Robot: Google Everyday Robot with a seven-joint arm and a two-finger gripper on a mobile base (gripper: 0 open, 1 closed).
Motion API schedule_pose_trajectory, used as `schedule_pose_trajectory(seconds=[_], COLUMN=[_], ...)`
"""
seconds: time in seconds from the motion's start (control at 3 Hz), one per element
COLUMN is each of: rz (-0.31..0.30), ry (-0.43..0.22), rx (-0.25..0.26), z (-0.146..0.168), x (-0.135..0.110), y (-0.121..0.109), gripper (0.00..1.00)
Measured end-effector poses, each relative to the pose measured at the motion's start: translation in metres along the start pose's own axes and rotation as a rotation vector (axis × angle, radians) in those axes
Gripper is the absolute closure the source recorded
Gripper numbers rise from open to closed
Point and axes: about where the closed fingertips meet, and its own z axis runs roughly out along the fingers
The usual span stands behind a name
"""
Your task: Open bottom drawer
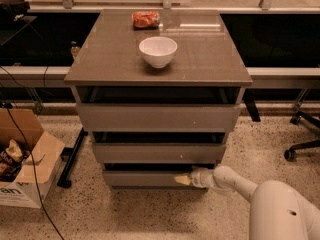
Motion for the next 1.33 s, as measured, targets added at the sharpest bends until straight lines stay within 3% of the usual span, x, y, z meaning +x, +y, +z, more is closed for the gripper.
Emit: schedule_pose_trajectory(seconds=[0.33, 0.67, 1.0, 1.33], rz=[0.0, -0.026, -0.024, -0.024], ry=[0.0, 0.057, 0.082, 0.082], rx=[0.0, 0.036, 0.029, 0.029], z=[0.0, -0.011, -0.012, -0.012], x=[0.0, 0.011, 0.026, 0.026], y=[0.0, -0.002, 0.006, 0.006], gripper=[0.56, 0.4, 0.17, 0.0])
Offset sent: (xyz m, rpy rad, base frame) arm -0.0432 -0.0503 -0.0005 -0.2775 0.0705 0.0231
